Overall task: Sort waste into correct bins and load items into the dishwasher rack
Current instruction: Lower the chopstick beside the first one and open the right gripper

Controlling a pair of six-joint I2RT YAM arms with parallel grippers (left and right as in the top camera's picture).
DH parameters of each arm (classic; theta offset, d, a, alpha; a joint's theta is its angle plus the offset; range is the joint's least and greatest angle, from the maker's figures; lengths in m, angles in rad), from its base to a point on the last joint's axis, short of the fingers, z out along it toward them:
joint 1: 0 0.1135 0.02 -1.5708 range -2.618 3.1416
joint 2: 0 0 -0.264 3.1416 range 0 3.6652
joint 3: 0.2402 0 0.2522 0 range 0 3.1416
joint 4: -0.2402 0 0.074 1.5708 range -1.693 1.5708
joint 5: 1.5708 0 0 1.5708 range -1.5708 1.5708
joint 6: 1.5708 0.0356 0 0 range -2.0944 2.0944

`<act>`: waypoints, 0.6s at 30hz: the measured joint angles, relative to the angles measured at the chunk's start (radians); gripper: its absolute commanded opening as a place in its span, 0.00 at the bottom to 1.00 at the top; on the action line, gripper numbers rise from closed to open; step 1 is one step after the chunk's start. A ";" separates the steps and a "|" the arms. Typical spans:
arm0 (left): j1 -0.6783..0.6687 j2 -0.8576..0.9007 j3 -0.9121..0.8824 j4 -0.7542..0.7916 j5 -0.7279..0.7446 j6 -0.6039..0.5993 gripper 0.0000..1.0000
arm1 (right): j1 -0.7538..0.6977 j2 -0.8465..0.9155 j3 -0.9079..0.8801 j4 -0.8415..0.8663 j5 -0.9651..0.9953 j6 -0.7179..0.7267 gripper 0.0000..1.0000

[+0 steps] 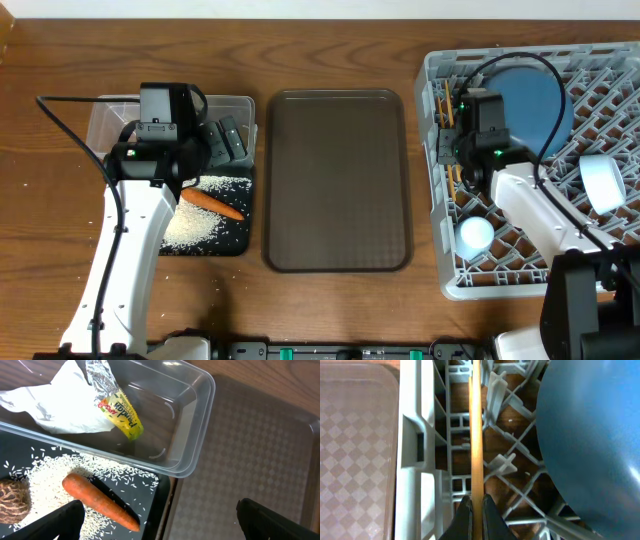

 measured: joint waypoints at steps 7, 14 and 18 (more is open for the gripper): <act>0.000 0.000 0.000 0.000 0.000 0.000 0.98 | 0.001 0.000 -0.012 0.013 -0.020 -0.006 0.29; 0.000 0.000 0.000 0.000 0.000 0.000 0.98 | -0.006 -0.003 -0.012 0.031 -0.011 -0.017 0.44; 0.000 0.000 0.000 0.000 0.000 0.000 0.98 | -0.008 -0.026 -0.012 0.032 -0.008 -0.011 0.76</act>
